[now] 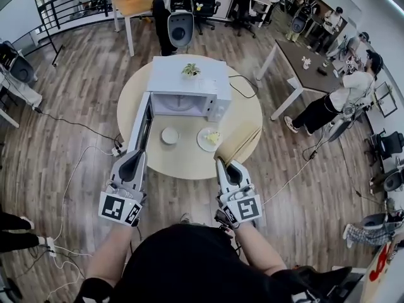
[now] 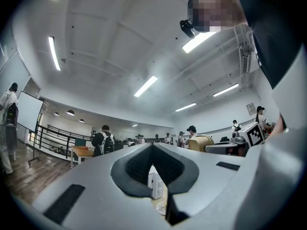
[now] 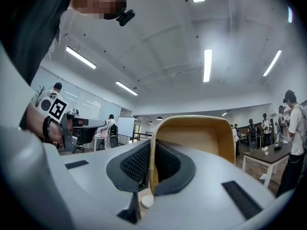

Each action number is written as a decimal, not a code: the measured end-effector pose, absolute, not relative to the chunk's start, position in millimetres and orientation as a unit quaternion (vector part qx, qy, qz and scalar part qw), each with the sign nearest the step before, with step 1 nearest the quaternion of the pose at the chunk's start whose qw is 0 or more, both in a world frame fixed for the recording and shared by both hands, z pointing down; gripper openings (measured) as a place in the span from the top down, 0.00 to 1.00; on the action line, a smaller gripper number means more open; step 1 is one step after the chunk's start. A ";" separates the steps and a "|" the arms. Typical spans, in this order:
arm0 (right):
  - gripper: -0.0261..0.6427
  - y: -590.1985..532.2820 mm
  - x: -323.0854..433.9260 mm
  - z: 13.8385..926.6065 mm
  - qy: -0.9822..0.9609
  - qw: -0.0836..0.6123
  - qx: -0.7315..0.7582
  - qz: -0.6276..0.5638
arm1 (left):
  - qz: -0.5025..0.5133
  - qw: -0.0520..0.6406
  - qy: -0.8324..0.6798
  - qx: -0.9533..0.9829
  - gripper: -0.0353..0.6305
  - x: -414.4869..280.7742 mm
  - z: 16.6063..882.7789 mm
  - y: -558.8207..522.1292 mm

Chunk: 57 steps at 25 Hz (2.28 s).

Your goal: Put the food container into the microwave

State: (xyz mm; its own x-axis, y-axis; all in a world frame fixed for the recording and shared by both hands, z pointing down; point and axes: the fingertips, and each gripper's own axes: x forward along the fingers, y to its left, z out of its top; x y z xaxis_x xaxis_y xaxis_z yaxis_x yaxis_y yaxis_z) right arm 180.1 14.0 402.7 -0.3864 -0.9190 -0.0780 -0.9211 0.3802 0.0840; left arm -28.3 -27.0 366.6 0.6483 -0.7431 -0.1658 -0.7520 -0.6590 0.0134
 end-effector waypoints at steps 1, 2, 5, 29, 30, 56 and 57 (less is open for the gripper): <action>0.92 11.8 183.4 403.3 0.833 0.010 -0.551 0.056 | 0.078 0.028 0.415 -0.906 0.92 -24.7 366.9 -28.4; 0.92 10.0 186.9 403.9 0.835 0.010 -0.548 0.056 | 0.077 0.029 0.417 -0.905 0.92 -20.8 366.8 -29.5; 0.92 5.4 197.8 406.0 0.840 0.012 -0.539 0.055 | 0.078 0.031 0.422 -0.903 0.92 -7.6 366.0 -31.9; 0.92 -3.9 231.1 429.8 0.853 0.015 -0.519 0.050 | 0.053 0.033 0.423 -0.904 0.92 42.7 375.2 -36.4; 0.92 -4.3 230.3 429.4 0.853 0.014 -0.519 0.051 | 0.054 0.033 0.423 -0.904 0.92 41.6 375.0 -37.5; 0.92 -62.1 155.1 408.7 0.832 -0.029 -0.549 0.079 | 0.091 0.029 0.367 -0.925 0.92 -19.5 357.0 -120.8; 0.92 -64.2 152.0 408.6 0.830 -0.033 -0.551 0.081 | 0.093 0.027 0.363 -0.927 0.92 -21.4 358.2 -123.3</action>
State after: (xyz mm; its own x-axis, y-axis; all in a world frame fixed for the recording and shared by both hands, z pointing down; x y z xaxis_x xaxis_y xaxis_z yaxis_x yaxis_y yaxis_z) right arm 152.0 -64.2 408.6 -0.3910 -0.9197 -0.0344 -0.9091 0.3801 0.1704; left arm -21.4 -123.3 358.2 0.7192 -0.6680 -0.1911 -0.6780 -0.7348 0.0172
